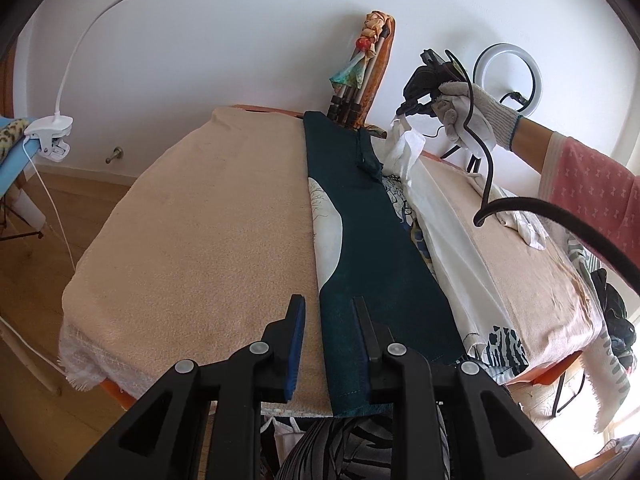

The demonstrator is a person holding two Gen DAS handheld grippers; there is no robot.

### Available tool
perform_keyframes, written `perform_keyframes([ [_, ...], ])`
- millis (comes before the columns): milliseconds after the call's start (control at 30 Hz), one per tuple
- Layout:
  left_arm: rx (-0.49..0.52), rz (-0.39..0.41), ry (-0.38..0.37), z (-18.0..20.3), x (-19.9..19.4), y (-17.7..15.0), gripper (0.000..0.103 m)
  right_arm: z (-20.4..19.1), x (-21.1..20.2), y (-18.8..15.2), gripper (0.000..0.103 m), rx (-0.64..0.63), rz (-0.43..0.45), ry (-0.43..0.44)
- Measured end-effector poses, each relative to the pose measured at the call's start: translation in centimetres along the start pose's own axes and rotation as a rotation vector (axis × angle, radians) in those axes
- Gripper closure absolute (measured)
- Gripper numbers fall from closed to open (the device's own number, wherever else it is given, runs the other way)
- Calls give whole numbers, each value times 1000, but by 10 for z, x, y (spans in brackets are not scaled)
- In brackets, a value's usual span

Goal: Fold small clothes

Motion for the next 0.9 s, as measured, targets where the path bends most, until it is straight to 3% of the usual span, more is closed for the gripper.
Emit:
perform_keyframes([
  [233, -6, -11, 35, -13, 0, 1, 81, -51, 50, 2, 95, -88, -34, 1],
  [267, -3, -13, 40, -14, 0, 1, 81, -54, 57, -1, 90, -103, -55, -12],
  [333, -4, -12, 43, -15, -1, 2, 81, -54, 63, -5, 57, -117, -57, -36],
  [367, -2, -12, 45, -16, -1, 3, 81, -53, 60, -5, 54, -117, -38, -30],
  [500, 5, -18, 40, -17, 0, 4, 81, -43, 33, -9, 54, -102, -2, 32],
  [667, 13, -28, -3, -8, 0, 9, 75, -11, -28, -21, 54, -65, 46, 107],
  [800, 5, -54, -60, 1, 2, 7, 66, 24, -80, -58, 54, -60, 68, 136],
  [900, -10, -83, -96, 5, 4, 2, 65, 51, -113, -108, 54, -68, 59, 157],
])
Point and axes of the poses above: each gripper's, at about its wrist camera, not at the fingertips, and x roughly the way its jaws point, z to its right, y to its top, the point moved 9 cm from there along x, roughly the way its jaws point, and after that the axes turned 11 degrees about -y, right-handed, at the moved point
